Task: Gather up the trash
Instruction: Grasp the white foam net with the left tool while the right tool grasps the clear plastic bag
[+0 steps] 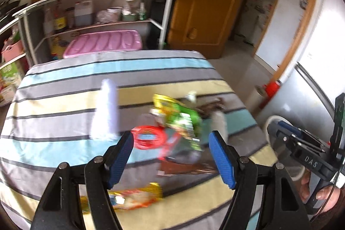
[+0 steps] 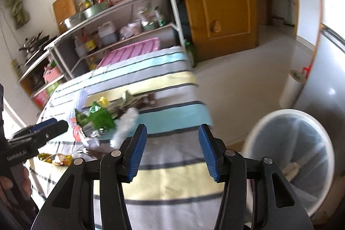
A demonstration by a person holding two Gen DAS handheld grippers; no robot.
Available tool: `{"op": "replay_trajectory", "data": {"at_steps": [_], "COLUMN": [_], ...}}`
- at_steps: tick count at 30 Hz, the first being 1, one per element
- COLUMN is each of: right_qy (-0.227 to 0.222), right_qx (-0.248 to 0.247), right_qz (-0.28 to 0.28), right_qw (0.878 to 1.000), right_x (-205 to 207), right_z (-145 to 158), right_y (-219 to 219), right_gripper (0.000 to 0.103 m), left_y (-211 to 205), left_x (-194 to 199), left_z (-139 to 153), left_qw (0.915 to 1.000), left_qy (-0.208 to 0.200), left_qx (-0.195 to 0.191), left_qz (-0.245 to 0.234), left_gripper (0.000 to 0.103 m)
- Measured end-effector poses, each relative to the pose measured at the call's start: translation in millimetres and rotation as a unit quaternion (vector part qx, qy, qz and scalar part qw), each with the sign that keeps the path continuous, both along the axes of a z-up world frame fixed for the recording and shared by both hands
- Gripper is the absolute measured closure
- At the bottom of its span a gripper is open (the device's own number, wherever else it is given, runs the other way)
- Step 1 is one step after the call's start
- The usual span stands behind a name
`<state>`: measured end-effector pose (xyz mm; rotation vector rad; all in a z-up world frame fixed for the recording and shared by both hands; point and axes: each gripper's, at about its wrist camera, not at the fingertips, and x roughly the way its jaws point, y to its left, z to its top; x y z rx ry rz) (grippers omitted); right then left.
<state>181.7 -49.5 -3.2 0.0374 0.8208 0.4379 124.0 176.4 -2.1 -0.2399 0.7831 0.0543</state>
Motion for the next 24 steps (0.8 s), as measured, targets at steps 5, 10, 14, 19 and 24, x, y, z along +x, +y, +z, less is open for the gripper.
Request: {"op": "replay_trajectory", "data": {"at_steps": [5,10,14,19,24], "right_qy": [0.017,0.039,0.049,0.060,0.066], "right_qx": [-0.011,-0.005,-0.018,-0.032,-0.041], "right_qz": [0.034,0.041,0.042,0.043,0.046], "right_qw": [0.999,0.998,0.998,0.997,0.996], "right_x": [9,23,33,37,39], "right_z": [-9,-17,-25,-36,-43], "right_y": [38,56,69,80,82], "right_gripper": [0.052,0.052,0.052,0.052,0.052], "left_y": [34,57,68,75,78], "left_x": [5,13,25,39,46], "left_z": [-9,-18,-28,-43,-52], "left_qw": [0.9997,0.9990,0.9984,0.9974,0.9965], "left_qy": [0.012,0.024,0.039,0.055,0.066], "left_qx": [0.000,-0.008,-0.011,-0.004,0.003], "left_qz": [0.022,0.036,0.039,0.047,0.052], "left_gripper": [0.029,0.028,0.028,0.028,0.029]}}
